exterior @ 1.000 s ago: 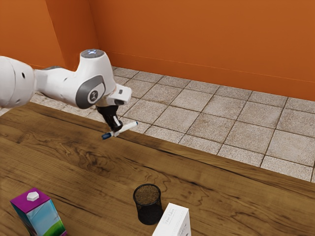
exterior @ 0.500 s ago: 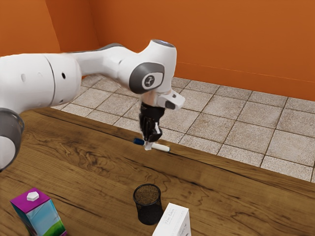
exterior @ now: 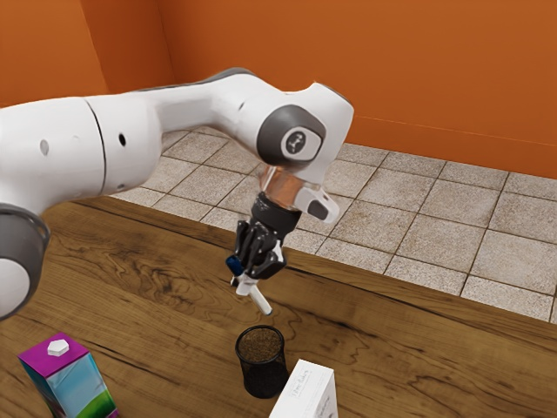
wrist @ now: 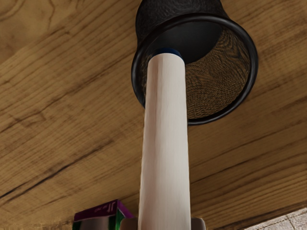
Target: Put the marker into the pen holder.
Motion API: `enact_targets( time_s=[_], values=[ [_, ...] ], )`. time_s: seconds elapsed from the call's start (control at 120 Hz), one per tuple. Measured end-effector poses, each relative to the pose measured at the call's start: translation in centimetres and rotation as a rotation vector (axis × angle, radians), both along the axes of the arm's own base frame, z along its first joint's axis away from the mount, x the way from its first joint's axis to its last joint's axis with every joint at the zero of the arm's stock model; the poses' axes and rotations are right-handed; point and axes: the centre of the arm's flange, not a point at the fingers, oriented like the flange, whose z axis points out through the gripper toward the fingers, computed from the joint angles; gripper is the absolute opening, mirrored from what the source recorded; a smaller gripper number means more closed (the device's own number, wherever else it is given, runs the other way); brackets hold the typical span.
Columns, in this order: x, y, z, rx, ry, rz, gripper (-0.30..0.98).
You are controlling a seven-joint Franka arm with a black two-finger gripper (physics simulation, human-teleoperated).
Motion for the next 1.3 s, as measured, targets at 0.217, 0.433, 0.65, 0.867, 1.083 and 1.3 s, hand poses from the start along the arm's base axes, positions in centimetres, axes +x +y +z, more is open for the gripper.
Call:
enact_targets(
  time_s=[0.217,0.433,0.65,0.867,1.083,1.3],
  values=[
    [-2.0,-0.7,-1.2,0.054,0.077,0.009,-0.06],
    [-3.0,-1.5,-2.5,0.090,0.118,0.009,-0.05],
    [-2.6,-1.5,-5.1,0.119,0.151,0.025,-0.05],
    [-1.1,-2.4,-5.8,0.109,0.109,0.026,-0.03],
    [-0.9,-2.8,-5.6,0.098,0.093,0.033,0.38],
    [-1.3,12.1,10.9,-0.076,-0.283,0.222,0.56]
  ],
)
